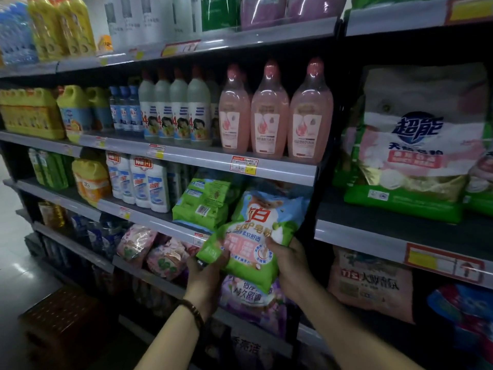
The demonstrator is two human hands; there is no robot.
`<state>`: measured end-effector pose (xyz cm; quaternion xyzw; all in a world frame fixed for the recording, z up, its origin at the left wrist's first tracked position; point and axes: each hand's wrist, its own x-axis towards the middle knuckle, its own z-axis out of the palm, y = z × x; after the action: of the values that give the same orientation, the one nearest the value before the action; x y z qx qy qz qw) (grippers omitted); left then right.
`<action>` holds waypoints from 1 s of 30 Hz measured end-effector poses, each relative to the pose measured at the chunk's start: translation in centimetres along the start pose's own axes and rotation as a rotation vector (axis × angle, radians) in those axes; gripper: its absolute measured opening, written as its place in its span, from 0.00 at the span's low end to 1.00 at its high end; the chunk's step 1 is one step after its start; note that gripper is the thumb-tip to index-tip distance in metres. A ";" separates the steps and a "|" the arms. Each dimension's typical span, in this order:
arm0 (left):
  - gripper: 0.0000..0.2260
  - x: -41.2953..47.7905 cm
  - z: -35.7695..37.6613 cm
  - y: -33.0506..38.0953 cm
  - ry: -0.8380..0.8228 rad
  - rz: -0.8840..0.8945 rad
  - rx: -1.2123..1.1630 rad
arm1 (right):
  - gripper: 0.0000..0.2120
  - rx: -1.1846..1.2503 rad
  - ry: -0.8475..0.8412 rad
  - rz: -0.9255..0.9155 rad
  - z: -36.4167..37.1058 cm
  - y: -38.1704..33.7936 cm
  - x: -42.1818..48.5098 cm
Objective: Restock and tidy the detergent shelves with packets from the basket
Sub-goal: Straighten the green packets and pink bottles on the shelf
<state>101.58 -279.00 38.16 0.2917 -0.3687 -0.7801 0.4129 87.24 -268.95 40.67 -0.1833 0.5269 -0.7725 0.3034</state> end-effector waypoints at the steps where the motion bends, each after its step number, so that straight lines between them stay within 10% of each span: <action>1: 0.26 0.8 0.7 0.0 -0.003 0.014 -0.004 | 0.12 -0.006 0.001 -0.019 0.3 -0.4 1.1; 6: 0.28 5.3 4.0 1.2 -0.057 0.098 0.106 | 0.11 -0.071 0.029 -0.152 1.6 -3.5 7.2; 12: 0.37 7.8 3.8 -3.1 -0.090 0.794 1.353 | 0.24 -0.428 0.268 -0.218 0.4 -0.3 11.9; 24: 0.36 8.2 2.9 -5.5 -0.206 0.934 1.619 | 0.28 -0.811 0.306 -0.088 -0.5 0.8 12.1; 27: 0.36 9.0 2.9 -5.4 -0.268 0.891 1.654 | 0.29 -1.079 0.503 -0.410 1.5 0.4 6.2; 30: 0.31 9.8 2.9 -4.7 -0.461 1.049 1.601 | 0.26 -1.309 0.266 -0.909 2.7 1.5 2.0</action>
<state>92.64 -284.62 34.47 0.1255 -0.9424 -0.0556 0.3051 87.75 -272.55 40.18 -0.4267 0.7781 -0.3704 -0.2744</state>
